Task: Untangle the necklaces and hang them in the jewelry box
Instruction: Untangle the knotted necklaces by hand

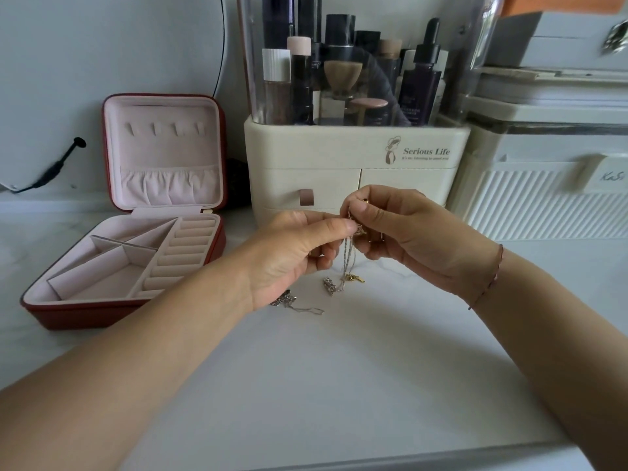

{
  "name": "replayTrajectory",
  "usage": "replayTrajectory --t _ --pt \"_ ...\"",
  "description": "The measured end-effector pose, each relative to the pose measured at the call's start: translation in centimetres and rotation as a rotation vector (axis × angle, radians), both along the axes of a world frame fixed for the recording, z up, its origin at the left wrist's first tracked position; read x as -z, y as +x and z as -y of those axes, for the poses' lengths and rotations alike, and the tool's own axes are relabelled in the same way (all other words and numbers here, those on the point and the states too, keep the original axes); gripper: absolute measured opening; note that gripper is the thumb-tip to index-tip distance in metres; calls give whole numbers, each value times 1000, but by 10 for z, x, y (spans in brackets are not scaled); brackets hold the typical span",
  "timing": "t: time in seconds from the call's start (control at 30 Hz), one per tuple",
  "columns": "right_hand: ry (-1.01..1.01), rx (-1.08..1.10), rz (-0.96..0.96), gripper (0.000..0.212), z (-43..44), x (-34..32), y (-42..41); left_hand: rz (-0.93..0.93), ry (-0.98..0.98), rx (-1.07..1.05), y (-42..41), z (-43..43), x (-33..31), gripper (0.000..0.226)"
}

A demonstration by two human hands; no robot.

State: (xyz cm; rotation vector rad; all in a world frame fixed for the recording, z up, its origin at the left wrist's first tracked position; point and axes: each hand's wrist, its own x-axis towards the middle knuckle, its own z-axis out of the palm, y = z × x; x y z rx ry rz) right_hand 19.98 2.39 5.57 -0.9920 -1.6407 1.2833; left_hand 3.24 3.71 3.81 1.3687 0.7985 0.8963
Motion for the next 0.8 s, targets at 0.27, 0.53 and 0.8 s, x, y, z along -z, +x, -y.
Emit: replayTrajectory --t 0.27,0.53,0.8 --pt "-8 13 -45 18 -2 -1 4 74 -38 23 -2 -3 2 9" --pt "1 -22 -34 16 -1 -1 3 1 7 -25 -2 -4 3 13" --pt "28 42 51 7 -3 -1 7 -9 -15 -13 0 -6 3 15"
